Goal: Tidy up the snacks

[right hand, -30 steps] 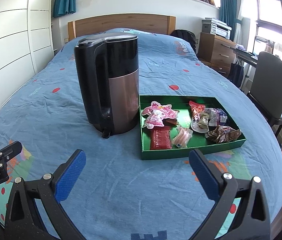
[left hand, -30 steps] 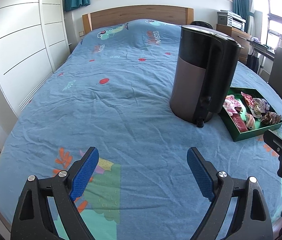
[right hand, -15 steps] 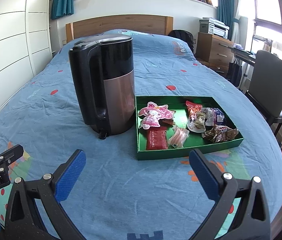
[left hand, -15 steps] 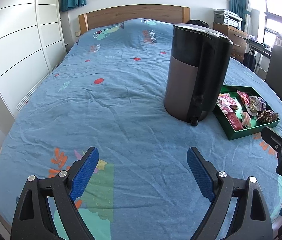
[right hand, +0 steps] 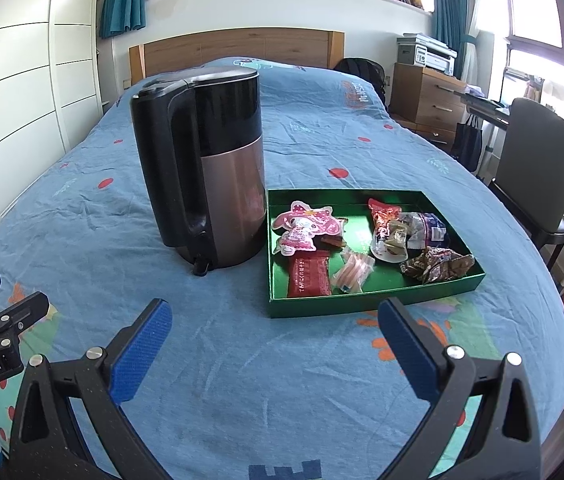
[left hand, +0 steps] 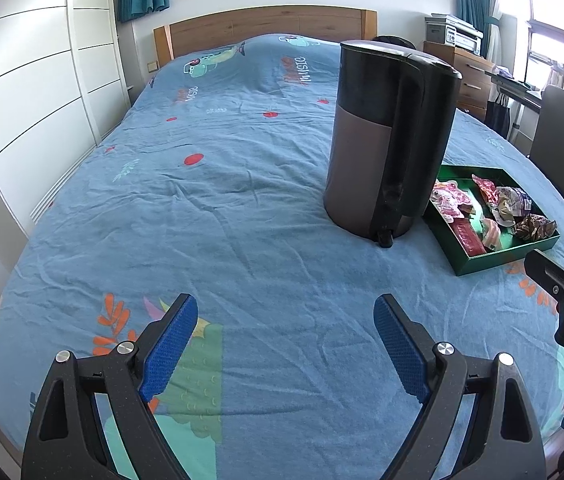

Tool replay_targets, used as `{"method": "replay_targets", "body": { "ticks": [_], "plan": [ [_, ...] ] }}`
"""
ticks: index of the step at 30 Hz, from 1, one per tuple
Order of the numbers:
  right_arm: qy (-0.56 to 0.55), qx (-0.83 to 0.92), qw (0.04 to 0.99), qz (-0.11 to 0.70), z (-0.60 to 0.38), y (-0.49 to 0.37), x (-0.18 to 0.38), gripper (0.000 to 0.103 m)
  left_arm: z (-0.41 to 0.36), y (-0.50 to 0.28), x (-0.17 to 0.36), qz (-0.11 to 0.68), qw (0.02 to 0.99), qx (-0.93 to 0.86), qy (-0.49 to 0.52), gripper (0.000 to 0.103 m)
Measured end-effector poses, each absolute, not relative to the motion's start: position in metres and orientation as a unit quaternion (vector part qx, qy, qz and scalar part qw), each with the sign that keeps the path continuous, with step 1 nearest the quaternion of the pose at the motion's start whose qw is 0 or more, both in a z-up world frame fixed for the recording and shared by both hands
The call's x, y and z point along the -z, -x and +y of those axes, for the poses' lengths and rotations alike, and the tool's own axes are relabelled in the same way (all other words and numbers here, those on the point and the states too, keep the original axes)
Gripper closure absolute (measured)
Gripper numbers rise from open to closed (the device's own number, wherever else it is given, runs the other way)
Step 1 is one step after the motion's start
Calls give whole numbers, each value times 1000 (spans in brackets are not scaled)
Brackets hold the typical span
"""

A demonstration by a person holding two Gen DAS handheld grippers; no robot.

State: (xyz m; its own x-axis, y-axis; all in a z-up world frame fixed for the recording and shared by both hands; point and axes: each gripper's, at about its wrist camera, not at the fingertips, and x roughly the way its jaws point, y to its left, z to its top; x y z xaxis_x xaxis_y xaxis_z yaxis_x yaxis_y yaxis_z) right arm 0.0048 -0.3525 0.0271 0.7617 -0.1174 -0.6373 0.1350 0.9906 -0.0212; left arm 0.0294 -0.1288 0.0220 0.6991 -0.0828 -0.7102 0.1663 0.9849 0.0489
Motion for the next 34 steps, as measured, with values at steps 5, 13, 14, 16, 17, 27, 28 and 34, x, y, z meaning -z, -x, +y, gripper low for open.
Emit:
{"method": "replay_targets", "body": {
  "ticks": [5, 13, 14, 16, 17, 27, 28, 34],
  "plan": [
    [-14, 68, 938, 340, -355, -4, -25, 0, -131, -29, -21, 384, 919, 70, -55, 16],
    [-15, 69, 937, 341, -355, -4, -25, 0, -136, -29, -21, 386, 918, 78, -49, 16],
    [-15, 70, 937, 342, -356, -4, -24, 0, -136, -29, -21, 387, 917, 81, -47, 16],
    [-15, 71, 937, 343, -356, -5, -23, 0, -137, -29, -21, 387, 917, 83, -45, 16],
    [-15, 71, 937, 343, -356, -5, -23, 0, -138, -28, -22, 386, 917, 84, -48, 16],
    [-13, 68, 937, 342, -355, -6, -22, 0, -143, -26, -22, 384, 918, 84, -53, 16],
    [-13, 68, 937, 343, -355, -6, -22, 0, -142, -26, -22, 384, 918, 83, -52, 16],
    [-14, 68, 936, 345, -353, -7, -20, 0, -142, -28, -21, 385, 918, 75, -52, 16]
  ]
}}
